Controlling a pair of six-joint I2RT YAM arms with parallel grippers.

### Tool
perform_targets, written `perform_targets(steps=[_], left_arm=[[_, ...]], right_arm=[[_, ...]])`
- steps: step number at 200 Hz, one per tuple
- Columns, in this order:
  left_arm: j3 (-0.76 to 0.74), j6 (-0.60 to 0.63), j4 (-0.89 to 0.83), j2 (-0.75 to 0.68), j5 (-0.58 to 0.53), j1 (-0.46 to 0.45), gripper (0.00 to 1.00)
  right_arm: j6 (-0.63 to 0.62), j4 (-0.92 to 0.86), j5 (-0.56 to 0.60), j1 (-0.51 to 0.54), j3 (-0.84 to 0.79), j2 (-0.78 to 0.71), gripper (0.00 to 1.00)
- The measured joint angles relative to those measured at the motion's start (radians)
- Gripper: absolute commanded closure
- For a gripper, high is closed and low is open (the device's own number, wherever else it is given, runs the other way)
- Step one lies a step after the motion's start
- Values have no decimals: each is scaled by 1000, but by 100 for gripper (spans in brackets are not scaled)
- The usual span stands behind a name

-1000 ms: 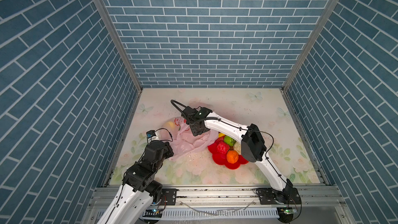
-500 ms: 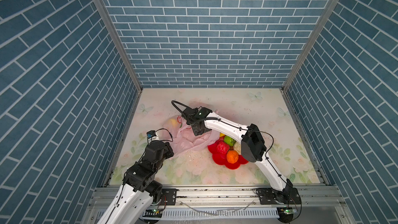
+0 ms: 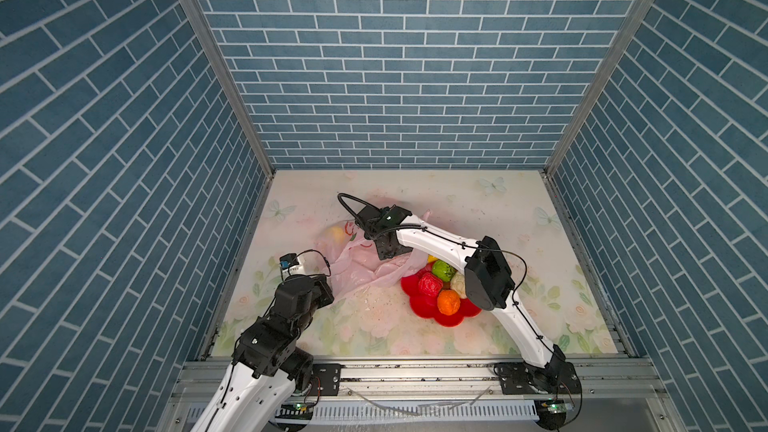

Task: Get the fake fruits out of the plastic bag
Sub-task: 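Close the right gripper on the pale yellow fruit inside the bag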

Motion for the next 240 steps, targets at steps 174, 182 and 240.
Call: perform_targets(steps=[174, 182, 240], left_arm=[[-18, -18, -33, 14, 21, 0, 91], [-18, -18, -31, 18, 21, 0, 91], [-28, -18, -28, 27, 22, 0, 91]], right_arm=[[71, 288, 37, -71, -120, 1, 31], [79, 301, 38, -73, -126, 1, 31], [141, 370, 52, -97, -163, 1, 31]])
